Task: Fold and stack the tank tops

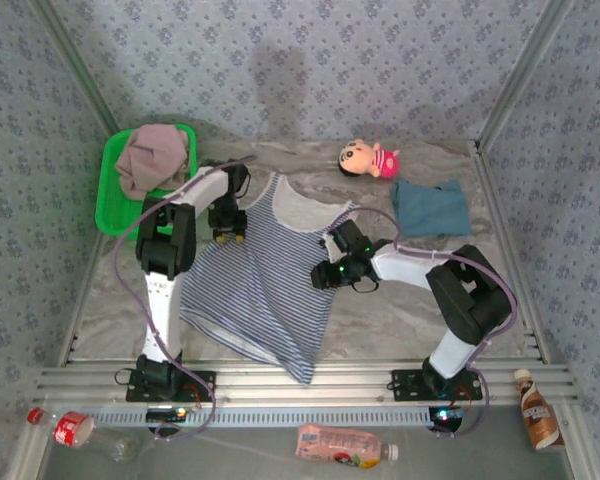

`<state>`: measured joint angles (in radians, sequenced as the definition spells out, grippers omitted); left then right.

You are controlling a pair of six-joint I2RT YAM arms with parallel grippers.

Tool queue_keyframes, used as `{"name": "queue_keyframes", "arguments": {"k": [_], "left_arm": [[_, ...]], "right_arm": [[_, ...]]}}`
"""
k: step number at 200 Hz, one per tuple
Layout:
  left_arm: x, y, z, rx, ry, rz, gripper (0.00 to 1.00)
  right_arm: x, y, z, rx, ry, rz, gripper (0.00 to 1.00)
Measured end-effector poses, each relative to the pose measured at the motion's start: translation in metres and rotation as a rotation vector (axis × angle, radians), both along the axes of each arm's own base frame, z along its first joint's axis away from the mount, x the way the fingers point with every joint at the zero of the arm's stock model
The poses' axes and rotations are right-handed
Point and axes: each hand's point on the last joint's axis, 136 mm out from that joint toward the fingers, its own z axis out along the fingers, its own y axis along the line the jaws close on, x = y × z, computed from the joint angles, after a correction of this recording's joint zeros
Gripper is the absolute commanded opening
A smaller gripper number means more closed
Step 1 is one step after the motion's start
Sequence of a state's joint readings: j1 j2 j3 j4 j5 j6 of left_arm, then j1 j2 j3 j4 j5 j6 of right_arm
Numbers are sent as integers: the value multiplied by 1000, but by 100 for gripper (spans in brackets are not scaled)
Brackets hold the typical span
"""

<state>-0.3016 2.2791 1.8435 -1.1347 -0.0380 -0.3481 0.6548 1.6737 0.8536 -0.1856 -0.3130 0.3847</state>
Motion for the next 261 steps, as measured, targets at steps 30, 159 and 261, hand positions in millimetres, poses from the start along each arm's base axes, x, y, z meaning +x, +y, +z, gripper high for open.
{"name": "queue_keyframes", "arguments": {"k": [30, 159, 261], "left_arm": [[33, -14, 3, -2, -57, -97, 40], [-42, -13, 47, 37, -100, -64, 42], [-96, 54, -2, 48, -17, 190, 31]], "right_arm": [[-29, 27, 3, 7, 29, 77, 49], [133, -50, 53, -59, -201, 3, 50], [159, -96, 1, -129, -59, -86, 47]]}}
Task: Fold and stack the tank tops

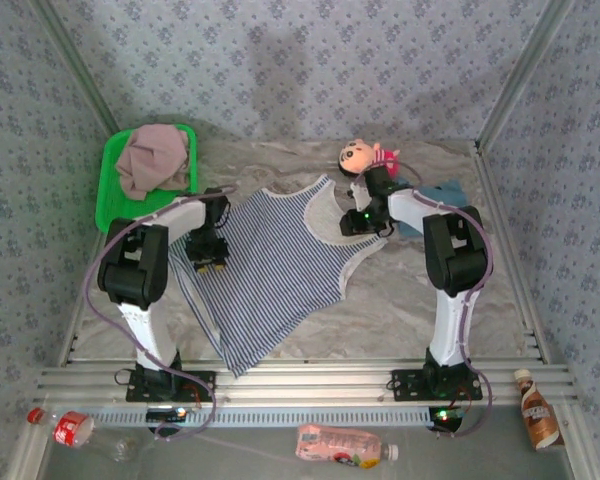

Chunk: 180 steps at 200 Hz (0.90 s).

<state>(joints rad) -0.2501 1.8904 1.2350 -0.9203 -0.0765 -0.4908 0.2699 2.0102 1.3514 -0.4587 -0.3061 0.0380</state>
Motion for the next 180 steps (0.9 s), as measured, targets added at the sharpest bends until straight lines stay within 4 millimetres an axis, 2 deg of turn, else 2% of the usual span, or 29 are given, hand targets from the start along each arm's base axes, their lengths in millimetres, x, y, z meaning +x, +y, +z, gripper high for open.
{"name": "queue_keyframes", "arguments": {"k": [25, 58, 77, 126, 154, 180], "left_arm": [[-1, 4, 0, -4, 0, 1, 33], [3, -4, 0, -31, 7, -57, 35], [20, -20, -1, -46, 10, -127, 35], [80, -70, 2, -91, -71, -304, 38], [103, -81, 4, -91, -94, -361, 42], [105, -81, 5, -88, -95, -386, 45]], "right_arm": [[-4, -8, -1, 12, 21, -49, 45], [-20, -24, -2, 21, 59, -141, 45], [-36, -31, -3, 17, 83, -193, 44], [-90, -56, -5, -30, 127, -339, 45], [-116, -71, -4, -70, 151, -415, 45], [-136, -81, 1, -88, 167, -466, 45]]}}
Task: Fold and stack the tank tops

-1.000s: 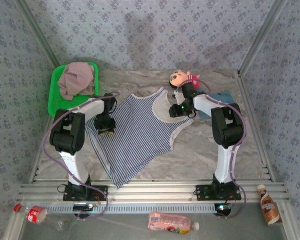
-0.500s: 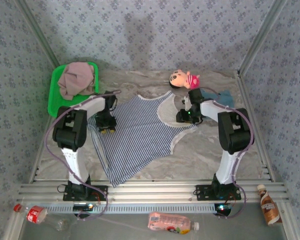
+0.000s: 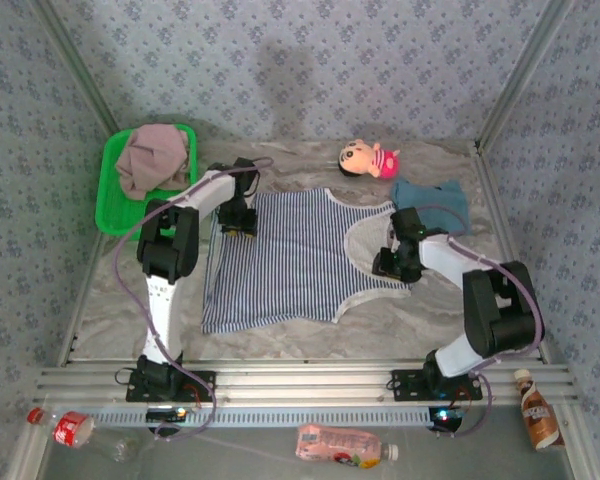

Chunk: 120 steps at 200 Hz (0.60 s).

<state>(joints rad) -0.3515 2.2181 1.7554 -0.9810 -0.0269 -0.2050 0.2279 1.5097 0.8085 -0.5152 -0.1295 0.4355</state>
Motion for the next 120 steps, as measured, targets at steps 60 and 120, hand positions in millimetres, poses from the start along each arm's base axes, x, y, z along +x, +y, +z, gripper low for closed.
{"name": "queue_keyframes", "arguments": {"k": [60, 120], "left_arm": [[-47, 27, 0, 40, 63, 3, 49], [-87, 78, -3, 58, 119, 110, 49]], "right_arm": [[-1, -1, 22, 23, -58, 17, 47], [1, 22, 46, 64, -166, 188, 47]]}}
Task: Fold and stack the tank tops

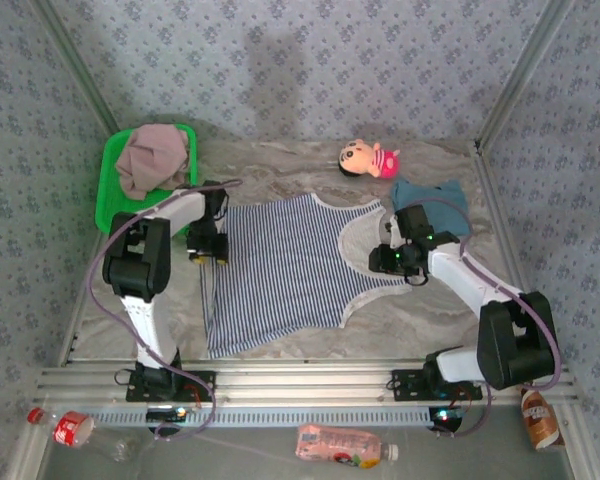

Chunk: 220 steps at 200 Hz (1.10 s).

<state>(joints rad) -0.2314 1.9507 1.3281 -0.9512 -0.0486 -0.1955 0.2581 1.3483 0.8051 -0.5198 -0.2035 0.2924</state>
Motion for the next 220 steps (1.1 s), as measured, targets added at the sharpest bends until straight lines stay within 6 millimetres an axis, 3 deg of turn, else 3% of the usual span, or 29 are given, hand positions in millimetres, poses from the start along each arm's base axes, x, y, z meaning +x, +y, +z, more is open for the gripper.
{"name": "queue_keyframes", "arguments": {"k": [35, 66, 100, 139, 161, 188, 220], "left_arm": [[-11, 12, 1, 52, -6, 14, 49], [-18, 35, 10, 107, -19, 55, 49], [-24, 53, 25, 145, -39, 78, 49], [-49, 68, 13, 183, 37, 97, 48], [-51, 65, 16, 142, 22, 121, 48], [-48, 54, 38, 96, -49, 138, 48], [-58, 39, 62, 26, -100, 232, 49]], "right_arm": [[-9, 24, 5, 11, -28, 152, 48], [-21, 49, 21, 0, -120, 357, 48], [-24, 50, 26, -41, -168, 465, 48], [-27, 49, 25, -79, -185, 544, 48], [-29, 51, 29, -87, -212, 593, 48], [-39, 60, 41, -91, -282, 706, 49], [-74, 77, 37, -124, -353, 946, 50]]}}
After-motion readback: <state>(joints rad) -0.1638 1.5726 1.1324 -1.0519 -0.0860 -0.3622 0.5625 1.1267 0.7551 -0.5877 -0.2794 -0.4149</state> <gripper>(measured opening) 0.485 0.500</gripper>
